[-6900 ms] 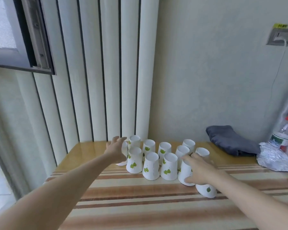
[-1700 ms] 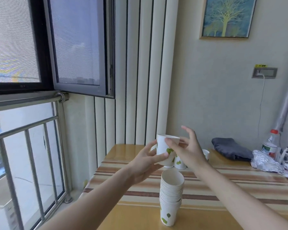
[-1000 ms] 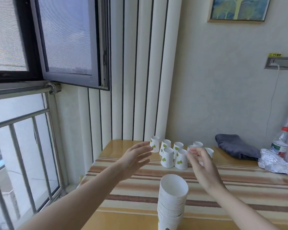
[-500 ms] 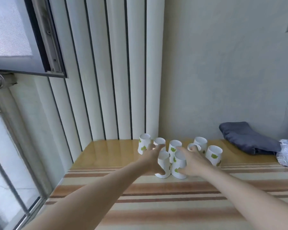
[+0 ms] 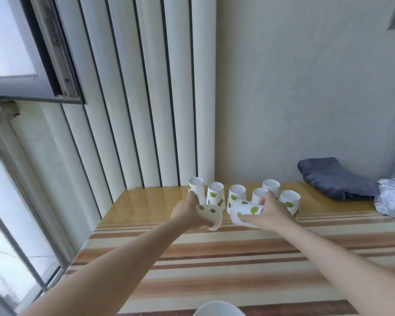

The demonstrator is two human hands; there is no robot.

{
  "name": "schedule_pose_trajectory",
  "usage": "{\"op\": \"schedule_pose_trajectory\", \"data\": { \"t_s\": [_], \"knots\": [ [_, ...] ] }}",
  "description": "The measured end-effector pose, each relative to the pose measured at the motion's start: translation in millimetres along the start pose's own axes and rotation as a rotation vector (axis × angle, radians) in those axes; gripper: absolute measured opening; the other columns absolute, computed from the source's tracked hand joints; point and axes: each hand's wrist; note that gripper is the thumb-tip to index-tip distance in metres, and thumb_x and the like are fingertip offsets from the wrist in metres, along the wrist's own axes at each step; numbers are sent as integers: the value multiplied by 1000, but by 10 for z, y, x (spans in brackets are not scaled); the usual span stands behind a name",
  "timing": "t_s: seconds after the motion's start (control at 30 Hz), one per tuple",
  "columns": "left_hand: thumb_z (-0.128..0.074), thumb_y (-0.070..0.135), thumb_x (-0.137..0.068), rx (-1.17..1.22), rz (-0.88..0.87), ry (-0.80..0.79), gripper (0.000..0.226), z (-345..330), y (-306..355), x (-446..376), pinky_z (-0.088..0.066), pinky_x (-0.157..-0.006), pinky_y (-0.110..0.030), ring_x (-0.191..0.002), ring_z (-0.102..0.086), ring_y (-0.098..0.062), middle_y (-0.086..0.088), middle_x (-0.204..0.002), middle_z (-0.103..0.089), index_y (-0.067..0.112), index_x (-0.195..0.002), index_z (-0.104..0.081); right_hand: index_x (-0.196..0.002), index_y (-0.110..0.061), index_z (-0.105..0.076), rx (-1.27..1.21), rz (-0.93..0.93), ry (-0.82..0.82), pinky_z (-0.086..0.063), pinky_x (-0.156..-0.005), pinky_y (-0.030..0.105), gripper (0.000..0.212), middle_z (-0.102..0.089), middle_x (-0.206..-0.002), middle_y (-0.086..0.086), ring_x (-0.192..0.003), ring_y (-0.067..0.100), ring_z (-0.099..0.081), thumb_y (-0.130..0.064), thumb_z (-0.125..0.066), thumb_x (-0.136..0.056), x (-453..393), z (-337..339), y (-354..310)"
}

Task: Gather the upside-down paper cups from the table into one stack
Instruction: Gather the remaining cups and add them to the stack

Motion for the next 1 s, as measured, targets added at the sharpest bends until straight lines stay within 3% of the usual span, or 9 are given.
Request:
{"op": "schedule_pose_trajectory", "data": {
  "t_s": [0.07,0.13,0.23,0.4,0.5,0.6,0.73,0.83,1.0],
  "knots": [
    [-86,34,-70,467,136,-24,67,211,-8,251,-55,-74,-29,-95,-61,-19,-4,-112,-58,17,-119,-44,-84,-17,-38,-387,-84,1,-45,-62,28,54,-46,-65,-2,-59,17,-47,-52,-77,-67,201,147,-116],
    [-86,35,-72,816,192,-80,65,378,12,536,-60,-84,-33,-97,-65,-21,-11,-117,-60,10,-118,-48,-83,-15,-46,-633,-87,12,-55,-78,36,55,-51,-68,0,-66,20,-52,-57,-77,-65,437,277,-225],
    [-85,37,-72,989,114,-151,69,560,50,959,-59,-92,-39,-106,-68,-25,-15,-123,-65,9,-125,-50,-110,-18,-54,-747,5,23,-53,-88,36,62,-64,-96,-2,-79,14,-63,-56,-77,-67,847,396,-372],
    [-88,34,-69,750,-201,-276,97,888,114,1655,-52,-100,-39,-109,-68,-26,-12,-124,-66,47,-141,-24,-121,-26,-50,-746,251,-30,-50,-72,29,60,-70,-101,-6,-84,12,-67,-35,-82,-72,1546,528,-516],
    [-86,23,-74,592,-289,-238,89,1034,154,2013,-51,-101,-37,-114,-63,-24,-10,-129,-59,40,-143,-32,-127,-34,-48,-667,321,-43,-55,-81,34,74,-67,-113,-4,-100,15,-67,-38,-87,-63,1847,585,-521],
    [-88,18,-71,550,-334,-177,82,1116,194,2242,-50,-102,-40,-116,-61,-24,-7,-129,-57,36,-136,-41,-136,-41,-40,-658,355,-32,-54,-75,31,89,-61,-117,-3,-102,15,-66,-33,-89,-63,2113,672,-531],
    [-87,9,-70,504,-405,-177,84,1101,211,2495,-56,-90,-34,-113,-62,-22,-4,-123,-59,33,-136,-43,-137,-28,-41,-657,360,56,-53,-67,28,86,-59,-121,2,-94,7,-61,-20,-89,-65,2337,784,-424],
    [-88,9,-68,414,-433,-189,83,972,192,2602,-56,-94,-37,-114,-61,-23,-1,-119,-62,32,-134,-42,-138,-23,-40,-647,352,91,-49,-61,24,85,-59,-109,-2,-87,2,-58,-14,-87,-68,2431,808,-290],
    [-88,11,-68,323,-417,-201,86,725,125,2606,-51,-98,-33,-119,-55,-22,-2,-128,-56,31,-135,-38,-135,-26,-42,-706,388,138,-56,-69,36,80,-58,-104,-9,-86,2,-57,-10,-85,-69,2549,831,-237]
  ]
}}
Point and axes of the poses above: each hand's wrist, its own x-axis away from the middle knuckle, its own z-axis out of the back of the hand, y = z × x
